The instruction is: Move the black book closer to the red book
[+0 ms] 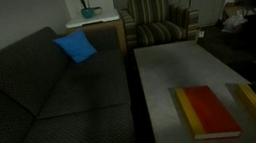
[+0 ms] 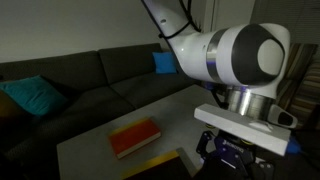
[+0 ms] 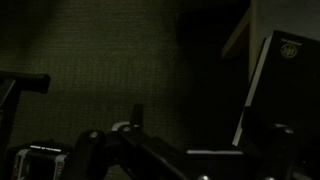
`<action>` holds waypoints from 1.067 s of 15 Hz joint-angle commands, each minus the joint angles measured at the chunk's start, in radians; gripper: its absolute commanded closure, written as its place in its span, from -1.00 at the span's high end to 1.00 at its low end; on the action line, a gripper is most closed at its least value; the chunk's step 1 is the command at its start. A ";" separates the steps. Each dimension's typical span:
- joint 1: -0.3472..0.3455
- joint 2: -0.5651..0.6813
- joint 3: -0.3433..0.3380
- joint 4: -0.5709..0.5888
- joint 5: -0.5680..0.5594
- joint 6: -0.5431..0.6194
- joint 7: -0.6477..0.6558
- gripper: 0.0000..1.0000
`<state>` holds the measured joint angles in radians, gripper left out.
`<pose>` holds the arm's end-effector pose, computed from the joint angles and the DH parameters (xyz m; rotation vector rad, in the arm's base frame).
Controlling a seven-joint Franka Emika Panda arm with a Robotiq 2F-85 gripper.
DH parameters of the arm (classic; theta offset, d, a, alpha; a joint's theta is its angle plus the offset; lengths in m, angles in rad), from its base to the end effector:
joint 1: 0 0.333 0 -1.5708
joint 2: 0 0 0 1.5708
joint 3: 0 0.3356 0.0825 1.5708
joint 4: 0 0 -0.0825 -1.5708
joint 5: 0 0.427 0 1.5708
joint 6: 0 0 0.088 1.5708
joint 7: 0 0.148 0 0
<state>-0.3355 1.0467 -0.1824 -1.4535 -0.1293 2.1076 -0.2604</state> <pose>0.5921 -0.3437 -0.0222 2.9543 -0.1624 -0.6833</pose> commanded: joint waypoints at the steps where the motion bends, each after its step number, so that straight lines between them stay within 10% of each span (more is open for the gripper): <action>1: -0.069 0.126 0.027 0.148 0.026 0.087 -0.031 1.00; 5: -0.097 0.248 0.070 0.332 0.072 0.046 -0.043 1.00; 16: -0.022 0.259 0.042 0.317 0.040 0.049 0.030 1.00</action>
<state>-0.3949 1.2909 -0.1258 -1.1517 -0.0770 2.1861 -0.2566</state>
